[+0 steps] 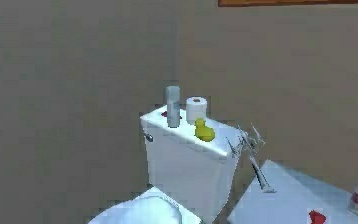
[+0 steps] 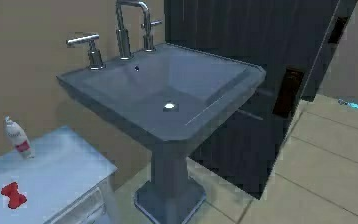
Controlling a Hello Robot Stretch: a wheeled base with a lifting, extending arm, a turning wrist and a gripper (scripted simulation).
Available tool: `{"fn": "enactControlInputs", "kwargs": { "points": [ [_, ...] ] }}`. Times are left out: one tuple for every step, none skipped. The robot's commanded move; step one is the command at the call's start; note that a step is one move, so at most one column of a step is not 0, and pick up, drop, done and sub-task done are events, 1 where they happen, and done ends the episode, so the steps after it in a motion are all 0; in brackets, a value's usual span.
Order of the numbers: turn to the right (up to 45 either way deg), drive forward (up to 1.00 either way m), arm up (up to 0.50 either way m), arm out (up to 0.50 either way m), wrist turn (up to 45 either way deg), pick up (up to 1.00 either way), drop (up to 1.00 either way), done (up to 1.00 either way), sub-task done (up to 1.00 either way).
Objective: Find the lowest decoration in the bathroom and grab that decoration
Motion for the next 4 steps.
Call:
{"fn": "enactControlInputs", "kwargs": {
  "points": [
    [45.0, 0.0, 0.0, 0.0, 0.0, 0.0, 0.0, 0.0, 0.0],
    [45.0, 0.0, 0.0, 0.0, 0.0, 0.0, 0.0, 0.0, 0.0],
    [39.0, 0.0, 0.0, 0.0, 0.0, 0.0, 0.0, 0.0, 0.0],
    [0.0, 0.45, 0.0, 0.0, 0.0, 0.0, 0.0, 0.0, 0.0]
  ]
}}
